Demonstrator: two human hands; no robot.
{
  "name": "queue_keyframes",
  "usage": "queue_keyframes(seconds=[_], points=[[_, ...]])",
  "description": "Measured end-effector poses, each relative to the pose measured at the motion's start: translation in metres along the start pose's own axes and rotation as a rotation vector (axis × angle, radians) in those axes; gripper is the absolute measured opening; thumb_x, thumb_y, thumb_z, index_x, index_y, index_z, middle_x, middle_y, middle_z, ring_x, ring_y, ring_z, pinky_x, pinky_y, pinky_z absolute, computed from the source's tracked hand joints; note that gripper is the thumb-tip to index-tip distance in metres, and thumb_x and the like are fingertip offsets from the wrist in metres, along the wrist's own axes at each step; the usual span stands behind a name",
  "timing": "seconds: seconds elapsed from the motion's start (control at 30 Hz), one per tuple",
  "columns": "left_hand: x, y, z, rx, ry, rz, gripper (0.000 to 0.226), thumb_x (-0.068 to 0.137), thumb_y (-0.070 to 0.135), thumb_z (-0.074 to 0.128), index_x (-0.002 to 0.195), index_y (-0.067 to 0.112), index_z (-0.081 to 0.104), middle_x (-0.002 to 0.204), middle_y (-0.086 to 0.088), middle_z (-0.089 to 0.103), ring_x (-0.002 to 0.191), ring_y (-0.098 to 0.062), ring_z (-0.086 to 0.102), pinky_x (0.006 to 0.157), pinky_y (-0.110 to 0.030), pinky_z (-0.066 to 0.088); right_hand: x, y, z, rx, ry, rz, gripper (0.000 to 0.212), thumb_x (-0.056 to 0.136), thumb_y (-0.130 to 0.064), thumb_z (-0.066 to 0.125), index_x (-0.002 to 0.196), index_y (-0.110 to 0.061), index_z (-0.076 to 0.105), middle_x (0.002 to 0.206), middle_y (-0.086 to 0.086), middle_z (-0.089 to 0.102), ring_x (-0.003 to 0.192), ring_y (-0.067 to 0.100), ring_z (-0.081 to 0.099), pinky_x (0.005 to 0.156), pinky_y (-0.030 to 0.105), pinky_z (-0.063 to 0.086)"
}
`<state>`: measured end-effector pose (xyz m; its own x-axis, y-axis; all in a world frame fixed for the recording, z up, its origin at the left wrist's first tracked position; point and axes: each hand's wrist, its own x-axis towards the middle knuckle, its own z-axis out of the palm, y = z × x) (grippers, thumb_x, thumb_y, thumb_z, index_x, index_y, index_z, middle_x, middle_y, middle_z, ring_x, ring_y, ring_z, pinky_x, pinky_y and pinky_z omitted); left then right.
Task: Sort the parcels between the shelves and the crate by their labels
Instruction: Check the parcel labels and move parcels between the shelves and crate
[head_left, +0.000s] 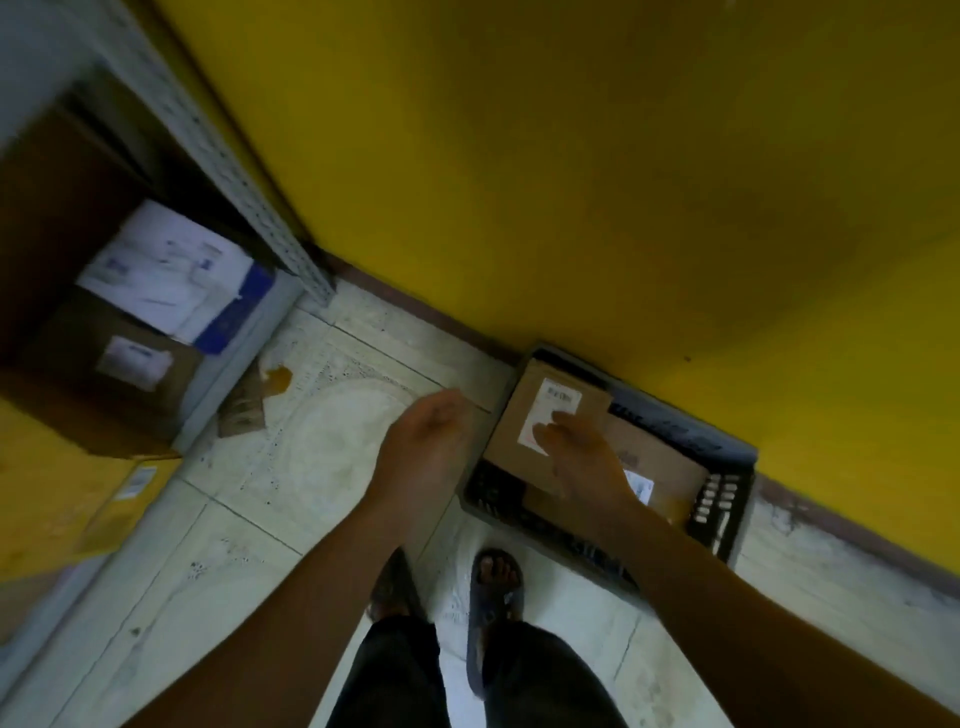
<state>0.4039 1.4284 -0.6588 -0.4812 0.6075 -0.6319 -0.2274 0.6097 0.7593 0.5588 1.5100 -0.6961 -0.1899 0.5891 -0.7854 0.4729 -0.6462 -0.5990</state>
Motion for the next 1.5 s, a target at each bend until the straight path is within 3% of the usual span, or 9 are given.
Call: queue_keyframes(seconds=[0.1,0.27,0.37,0.5,0.7,1.07,1.2,1.4,1.5], points=[[-0.039,0.022,-0.040,-0.103,0.066,0.028,0.026,0.092,0.019,0.061,0.118,0.026,0.064,0.115,0.006,0.069,0.112,-0.014,0.062,0.103,-0.037,0.045,-0.036,-0.028,0.012,-0.171,-0.058,-0.071,0.009,0.096,-0.042,0.052,0.104,-0.041,0.057,0.125,0.003,0.055,0.117,0.025,0.052,0.107,0.049,0.041],[-0.112,0.061,-0.119,-0.233,0.210,0.124,0.027,0.097,0.015,0.054,0.122,0.018,0.063,0.114,0.005,0.069,0.107,-0.010,0.064,0.092,-0.025,0.049,-0.114,-0.094,0.062,-0.305,-0.195,-0.266,0.044,0.101,-0.034,0.048,0.142,-0.020,0.045,0.131,-0.006,0.046,0.127,0.022,0.046,0.104,0.034,0.038],[-0.159,0.077,-0.165,-0.266,0.302,0.207,0.026,0.099,0.018,0.051,0.122,0.020,0.062,0.114,0.007,0.069,0.103,-0.004,0.064,0.089,-0.019,0.049,-0.163,-0.121,0.104,-0.306,-0.271,-0.350,0.048,0.096,-0.039,0.055,0.141,-0.024,0.047,0.142,-0.005,0.047,0.130,0.021,0.045,0.113,0.044,0.035],[-0.223,0.086,-0.228,-0.314,0.443,0.304,0.023,0.098,0.017,0.054,0.117,0.021,0.065,0.111,0.008,0.071,0.103,-0.006,0.065,0.084,-0.020,0.050,-0.230,-0.148,0.168,-0.312,-0.355,-0.482,0.060,0.072,-0.064,0.059,0.129,-0.042,0.054,0.130,-0.011,0.057,0.118,0.018,0.054,0.105,0.048,0.043],[-0.325,0.089,-0.324,-0.354,0.588,0.439,0.018,0.098,0.013,0.053,0.107,0.021,0.066,0.108,0.006,0.071,0.102,-0.005,0.065,0.072,-0.007,0.048,-0.338,-0.174,0.263,-0.341,-0.564,-0.693,0.025,0.089,-0.045,0.063,0.113,-0.038,0.060,0.129,-0.007,0.059,0.118,0.015,0.055,0.106,0.044,0.044],[-0.451,0.100,-0.464,-0.347,0.790,0.588,0.019,0.097,0.019,0.055,0.111,0.024,0.067,0.109,0.007,0.072,0.099,-0.007,0.067,0.087,-0.022,0.051,-0.501,-0.195,0.380,-0.404,-0.894,-0.912,0.043,0.094,-0.045,0.054,0.136,-0.033,0.049,0.130,-0.014,0.053,0.113,0.005,0.054,0.103,0.033,0.044],[-0.471,0.111,-0.495,-0.359,0.797,0.651,0.020,0.097,0.020,0.055,0.113,0.025,0.067,0.107,0.010,0.073,0.098,-0.002,0.068,0.073,-0.015,0.052,-0.536,-0.213,0.412,-0.424,-0.958,-0.994,0.041,0.092,-0.047,0.057,0.132,-0.036,0.054,0.132,-0.013,0.058,0.121,0.007,0.054,0.108,0.038,0.043],[-0.494,0.144,-0.537,-0.301,0.875,0.768,0.022,0.095,0.018,0.056,0.113,0.024,0.068,0.105,0.010,0.074,0.101,-0.002,0.067,0.080,-0.013,0.052,-0.574,-0.254,0.467,-0.380,-1.093,-1.144,0.027,0.093,-0.041,0.058,0.121,-0.045,0.057,0.125,-0.020,0.062,0.116,-0.003,0.056,0.096,0.022,0.048],[-0.506,0.166,-0.558,-0.247,0.931,0.822,0.023,0.093,0.022,0.058,0.113,0.026,0.068,0.107,0.011,0.073,0.104,-0.002,0.065,0.082,-0.016,0.050,-0.595,-0.278,0.491,-0.337,-1.171,-1.200,0.031,0.092,-0.043,0.058,0.123,-0.044,0.057,0.124,-0.020,0.062,0.116,-0.001,0.056,0.099,0.027,0.048]])
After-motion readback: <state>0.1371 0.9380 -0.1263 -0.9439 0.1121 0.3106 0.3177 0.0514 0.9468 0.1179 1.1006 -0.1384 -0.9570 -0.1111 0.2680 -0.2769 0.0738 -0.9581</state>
